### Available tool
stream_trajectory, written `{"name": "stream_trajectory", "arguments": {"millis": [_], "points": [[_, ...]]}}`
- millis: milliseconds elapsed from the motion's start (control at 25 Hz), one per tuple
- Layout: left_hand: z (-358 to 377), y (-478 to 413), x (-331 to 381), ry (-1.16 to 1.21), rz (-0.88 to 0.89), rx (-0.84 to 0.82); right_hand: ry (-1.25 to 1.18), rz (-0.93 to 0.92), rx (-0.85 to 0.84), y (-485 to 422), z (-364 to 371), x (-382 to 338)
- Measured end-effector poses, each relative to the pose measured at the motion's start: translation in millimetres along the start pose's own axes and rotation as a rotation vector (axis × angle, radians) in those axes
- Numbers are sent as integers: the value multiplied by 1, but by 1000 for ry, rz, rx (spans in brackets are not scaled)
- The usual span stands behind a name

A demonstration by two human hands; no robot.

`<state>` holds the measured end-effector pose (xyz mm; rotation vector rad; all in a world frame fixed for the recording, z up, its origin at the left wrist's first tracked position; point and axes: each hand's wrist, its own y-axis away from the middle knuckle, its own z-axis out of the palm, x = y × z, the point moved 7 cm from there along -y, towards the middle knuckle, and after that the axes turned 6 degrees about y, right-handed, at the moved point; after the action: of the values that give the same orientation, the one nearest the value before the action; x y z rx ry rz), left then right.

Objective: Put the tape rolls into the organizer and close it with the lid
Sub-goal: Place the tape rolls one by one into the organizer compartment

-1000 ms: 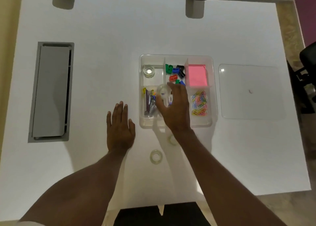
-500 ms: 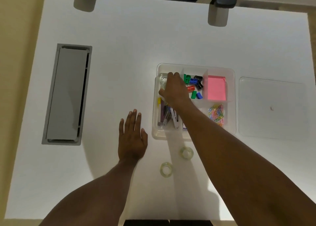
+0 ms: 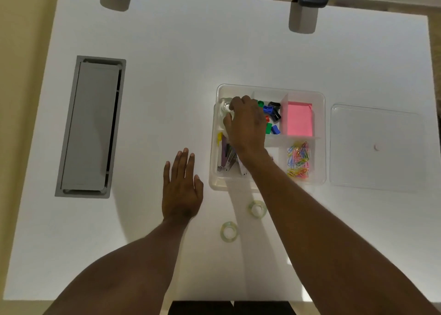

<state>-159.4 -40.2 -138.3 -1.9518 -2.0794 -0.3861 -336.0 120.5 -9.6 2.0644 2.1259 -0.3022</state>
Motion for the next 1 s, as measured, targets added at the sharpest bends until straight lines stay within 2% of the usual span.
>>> {"name": "stream_trajectory", "arguments": {"millis": [120, 360, 520, 720, 840, 1000], "points": [[2, 0, -1, -6, 1, -5, -48, -3, 141, 45, -9, 8], [0, 0, -1, 7, 3, 0, -174, 38, 181, 148, 5, 43], [-4, 0, 1, 9, 2, -3, -150, 69, 100, 213, 18, 70], [-7, 0, 4, 18, 2, 6, 20, 87, -118, 257, 35, 100], [-7, 0, 4, 19, 0, 8, 107, 22, -128, 258, 36, 100], [-7, 0, 4, 30, -3, 15, 90, -43, -107, 256, 31, 96]]}}
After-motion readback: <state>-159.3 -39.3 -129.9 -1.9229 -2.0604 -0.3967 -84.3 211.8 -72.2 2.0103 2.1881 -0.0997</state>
